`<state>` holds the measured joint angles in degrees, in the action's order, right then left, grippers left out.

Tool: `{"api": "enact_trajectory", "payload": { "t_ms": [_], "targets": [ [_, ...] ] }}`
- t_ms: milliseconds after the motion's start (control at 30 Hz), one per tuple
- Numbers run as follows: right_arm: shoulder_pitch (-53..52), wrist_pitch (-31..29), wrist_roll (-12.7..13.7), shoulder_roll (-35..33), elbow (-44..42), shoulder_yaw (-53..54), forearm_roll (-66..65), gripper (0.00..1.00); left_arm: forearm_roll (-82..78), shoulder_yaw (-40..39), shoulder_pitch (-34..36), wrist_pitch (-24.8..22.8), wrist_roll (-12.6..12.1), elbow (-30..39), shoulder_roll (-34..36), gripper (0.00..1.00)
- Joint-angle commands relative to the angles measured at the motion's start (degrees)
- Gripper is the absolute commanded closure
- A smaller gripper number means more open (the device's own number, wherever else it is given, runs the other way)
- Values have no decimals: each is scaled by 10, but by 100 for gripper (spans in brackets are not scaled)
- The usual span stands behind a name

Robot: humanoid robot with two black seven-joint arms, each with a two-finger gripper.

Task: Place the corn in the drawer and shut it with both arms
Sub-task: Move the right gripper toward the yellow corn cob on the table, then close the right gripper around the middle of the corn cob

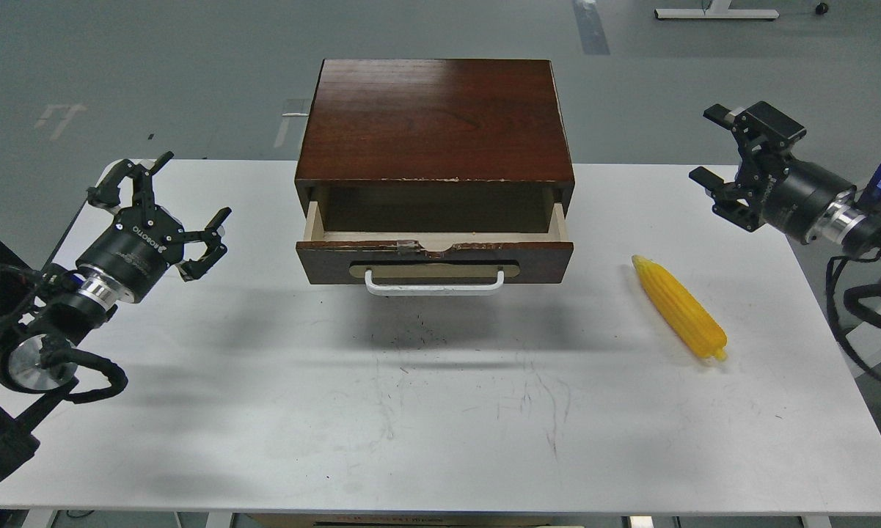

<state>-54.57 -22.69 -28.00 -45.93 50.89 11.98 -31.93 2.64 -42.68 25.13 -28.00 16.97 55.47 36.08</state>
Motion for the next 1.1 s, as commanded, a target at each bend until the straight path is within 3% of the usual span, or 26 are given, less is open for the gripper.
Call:
{"api": "enact_trajectory", "payload": {
  "t_ms": [0, 133, 267, 500, 867, 1000, 1033, 1067],
  "targets": [
    [-19, 0, 0, -23, 1, 0, -207, 0, 0, 0, 0, 0, 1, 1, 4, 1],
    [-18, 5, 0, -24, -3, -17, -350, 0, 0, 0, 0, 0, 1, 1, 4, 1],
    [-16, 41, 0, -20, -5, -99, -453, 0, -1, 1, 3, 0, 1, 2, 1, 1],
    [-16, 128, 0, 28, -49, -216, -473, 0, 0, 1, 4, 0, 1, 6, 5, 1],
    [-10, 134, 0, 97, -76, -245, -473, 1, 0, 0, 4, 0, 1, 7, 5, 1],
    [-9, 134, 0, 99, -76, -254, -473, 7, 0, 0, 4, 0, 1, 7, 5, 1],
    [-9, 134, 0, 99, -75, -257, -473, 11, 0, 0, 4, 0, 1, 7, 5, 1],
    [-9, 134, 0, 99, -74, -260, -473, 21, 0, 0, 4, 0, 1, 7, 5, 1]
  ]
}}
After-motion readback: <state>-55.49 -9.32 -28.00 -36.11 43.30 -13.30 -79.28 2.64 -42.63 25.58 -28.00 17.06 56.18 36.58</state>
